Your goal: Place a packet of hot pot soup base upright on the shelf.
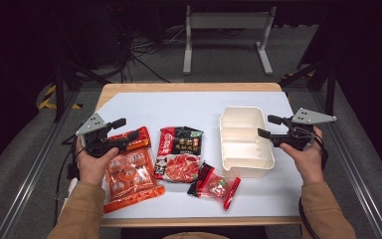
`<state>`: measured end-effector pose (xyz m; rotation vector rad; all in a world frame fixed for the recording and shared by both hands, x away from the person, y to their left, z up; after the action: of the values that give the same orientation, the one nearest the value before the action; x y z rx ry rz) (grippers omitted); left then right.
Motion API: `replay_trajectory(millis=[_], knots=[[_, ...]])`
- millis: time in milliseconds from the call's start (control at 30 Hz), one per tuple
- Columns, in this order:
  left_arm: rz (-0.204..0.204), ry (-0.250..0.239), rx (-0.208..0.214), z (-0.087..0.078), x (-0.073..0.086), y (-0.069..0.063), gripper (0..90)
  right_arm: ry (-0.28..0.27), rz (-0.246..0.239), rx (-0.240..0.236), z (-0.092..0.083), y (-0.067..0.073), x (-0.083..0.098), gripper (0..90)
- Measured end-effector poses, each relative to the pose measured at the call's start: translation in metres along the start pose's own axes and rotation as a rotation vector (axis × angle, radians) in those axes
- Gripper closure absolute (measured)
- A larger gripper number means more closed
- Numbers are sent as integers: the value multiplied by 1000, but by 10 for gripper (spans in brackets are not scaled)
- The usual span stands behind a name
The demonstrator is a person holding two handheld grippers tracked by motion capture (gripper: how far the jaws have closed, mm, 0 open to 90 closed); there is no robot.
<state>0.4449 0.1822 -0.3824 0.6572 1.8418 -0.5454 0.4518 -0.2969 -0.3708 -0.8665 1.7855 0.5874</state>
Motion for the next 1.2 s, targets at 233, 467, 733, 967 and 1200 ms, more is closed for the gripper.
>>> replay_trajectory(millis=[233,467,733,967,1200], knots=[[7,29,35,19,-10,-8,283,-3,12,6,-4,-2,1,321],[-4,43,52,38,-22,-12,279,-8,20,7,-7,-3,2,318],[1,61,66,56,-27,-15,272,-14,28,8,-9,-5,3,315],[11,112,58,77,-25,-15,258,-14,25,6,-8,-4,2,310],[-17,123,61,94,-21,-10,258,-15,28,6,-8,-5,3,308]])
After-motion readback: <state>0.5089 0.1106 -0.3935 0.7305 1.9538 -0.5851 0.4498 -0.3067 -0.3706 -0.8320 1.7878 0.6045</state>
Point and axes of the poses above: each handheld gripper's, and its own axes: z roughly forward along the jaws, x roughly out of its underside, y roughly to its left, the point moved 6 cm from there along z, roughly forward along the jaws, and after that the axes turned 5 degrees about -x, right-handed, at the moved point
